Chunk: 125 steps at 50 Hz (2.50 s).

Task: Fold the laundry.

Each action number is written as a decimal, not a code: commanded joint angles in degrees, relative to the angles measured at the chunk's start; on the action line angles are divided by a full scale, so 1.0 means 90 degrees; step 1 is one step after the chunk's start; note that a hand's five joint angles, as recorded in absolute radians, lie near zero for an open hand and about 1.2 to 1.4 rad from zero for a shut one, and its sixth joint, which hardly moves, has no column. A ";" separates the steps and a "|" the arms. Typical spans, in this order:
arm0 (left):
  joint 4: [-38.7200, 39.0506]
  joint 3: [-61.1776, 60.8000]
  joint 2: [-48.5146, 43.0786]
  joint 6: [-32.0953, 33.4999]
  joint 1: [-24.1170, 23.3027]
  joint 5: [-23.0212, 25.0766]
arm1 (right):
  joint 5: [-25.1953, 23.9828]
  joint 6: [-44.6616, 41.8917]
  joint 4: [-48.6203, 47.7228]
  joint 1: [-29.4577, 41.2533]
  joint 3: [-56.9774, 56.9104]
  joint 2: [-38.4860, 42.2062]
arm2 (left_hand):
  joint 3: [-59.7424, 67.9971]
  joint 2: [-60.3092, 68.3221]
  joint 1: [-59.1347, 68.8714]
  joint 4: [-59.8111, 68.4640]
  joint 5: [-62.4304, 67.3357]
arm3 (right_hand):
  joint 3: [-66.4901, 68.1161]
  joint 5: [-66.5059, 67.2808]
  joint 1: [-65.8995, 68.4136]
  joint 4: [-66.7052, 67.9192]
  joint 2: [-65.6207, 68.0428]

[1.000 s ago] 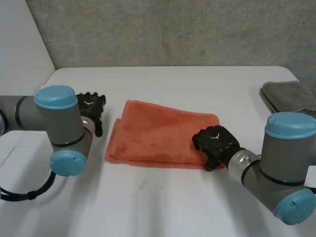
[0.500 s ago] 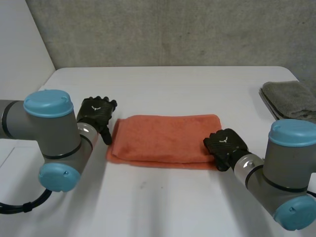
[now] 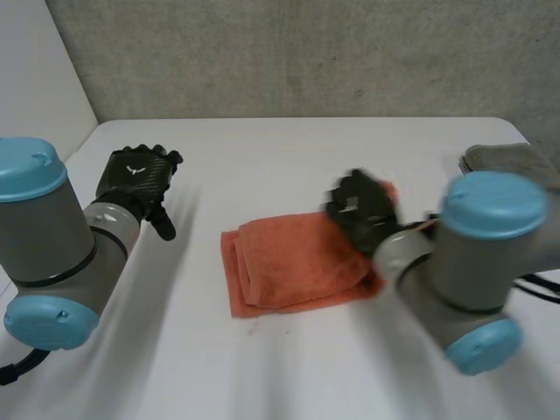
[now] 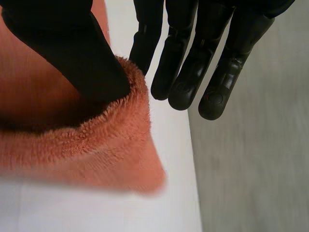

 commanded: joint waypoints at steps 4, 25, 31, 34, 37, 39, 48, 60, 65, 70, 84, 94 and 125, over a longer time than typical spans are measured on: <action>-0.0003 -0.0106 0.0042 -0.0495 -0.0033 0.0000 | -0.1922 -0.0133 -0.0019 0.1400 -0.0244 0.0979 | -0.0187 -0.0154 -0.0172 -0.0128 -0.0126 | 0.1388 0.1481 0.2736 0.1327 0.1438; -0.0062 0.0782 -0.0377 -0.1404 -0.1106 -0.0010 | -0.1835 0.7152 0.0400 -0.0982 0.0117 -0.0866 | -0.0131 -0.0098 -0.0116 -0.0072 -0.0070 | -0.6389 -0.6297 -0.5041 -0.6450 -0.6339; -0.0344 0.1241 -0.0836 -0.1648 -0.1703 -0.0039 | -0.1825 0.6675 0.1357 -0.1129 -0.0478 -0.0409 | -0.0094 -0.0061 -0.0079 -0.0035 -0.0032 | -0.6389 -0.6297 -0.5041 -0.6450 -0.6339; -0.0598 0.1300 -0.1099 -0.1648 -0.1791 -0.0078 | -0.1727 0.6372 0.1785 -0.1110 -0.1081 0.0147 | -0.0075 -0.0042 -0.0060 -0.0016 -0.0014 | -0.6389 -0.6297 -0.5041 -0.6450 -0.6339; -0.0745 0.1310 -0.1256 -0.1648 -0.1801 -0.0088 | -0.1718 0.6284 0.2119 -0.1100 -0.1542 0.0500 | -0.0075 -0.0042 -0.0060 -0.0016 -0.0014 | -0.6389 -0.6297 -0.5041 -0.6450 -0.6339; -0.0862 0.1300 -0.1403 -0.1639 -0.1801 -0.0156 | -0.1737 0.6284 0.2451 -0.1090 -0.1932 0.0851 | -0.0075 -0.0042 -0.0060 -0.0016 -0.0014 | -0.6389 -0.6297 -0.5041 -0.6450 -0.6339; -0.1292 0.1310 -0.1881 -0.1414 -0.1723 -0.0498 | -0.1727 0.6128 0.3028 -0.0758 -0.2851 0.1711 | -0.0112 -0.0079 -0.0098 -0.0053 -0.0051 | -0.6389 -0.6297 -0.5041 -0.6450 -0.6339; -0.1361 0.1232 -0.1999 -0.0965 -0.1625 -0.0537 | -0.1415 0.5132 0.3106 -0.0709 -0.3164 0.2298 | -0.0150 -0.0117 -0.0135 -0.0091 -0.0088 | -0.6389 -0.6297 -0.5041 -0.6450 -0.6339; -0.1351 0.1232 -0.1989 -0.0867 -0.1625 -0.0606 | -0.1132 0.4761 0.3126 -0.0699 -0.3223 0.2376 | -0.0168 -0.0135 -0.0154 -0.0109 -0.0107 | -0.6389 -0.6297 -0.5041 -0.6450 -0.6339; -0.1351 0.1242 -0.1931 -0.0799 -0.1625 -0.0567 | -0.1161 0.4799 0.3174 -0.0699 -0.3116 0.2142 | -0.0168 -0.0135 -0.0154 -0.0109 -0.0107 | -0.6389 -0.6297 -0.5041 -0.6450 -0.6339; -0.0990 0.1086 -0.0331 -0.0867 -0.1508 -0.0236 | -0.1102 0.4975 0.1916 -0.0797 -0.1185 0.0006 | -0.0374 -0.0341 -0.0359 -0.0315 -0.0313 | -0.6389 -0.6297 -0.5041 -0.6450 -0.6339; -0.1019 0.0832 0.0462 -0.1238 -0.0922 0.1122 | -0.0741 0.4722 0.1358 -0.0690 0.0214 -0.0905 | -0.0374 -0.0341 -0.0359 -0.0315 -0.0313 | -0.6389 -0.6297 -0.5041 -0.6450 -0.6339; -0.1077 0.0666 0.0833 -0.1570 -0.0434 0.2226 | -0.0702 0.3881 -0.0253 0.0365 0.0850 0.0364 | -0.0374 -0.0341 -0.0359 -0.0315 -0.0313 | -0.5969 -0.5877 -0.4621 -0.6030 -0.5919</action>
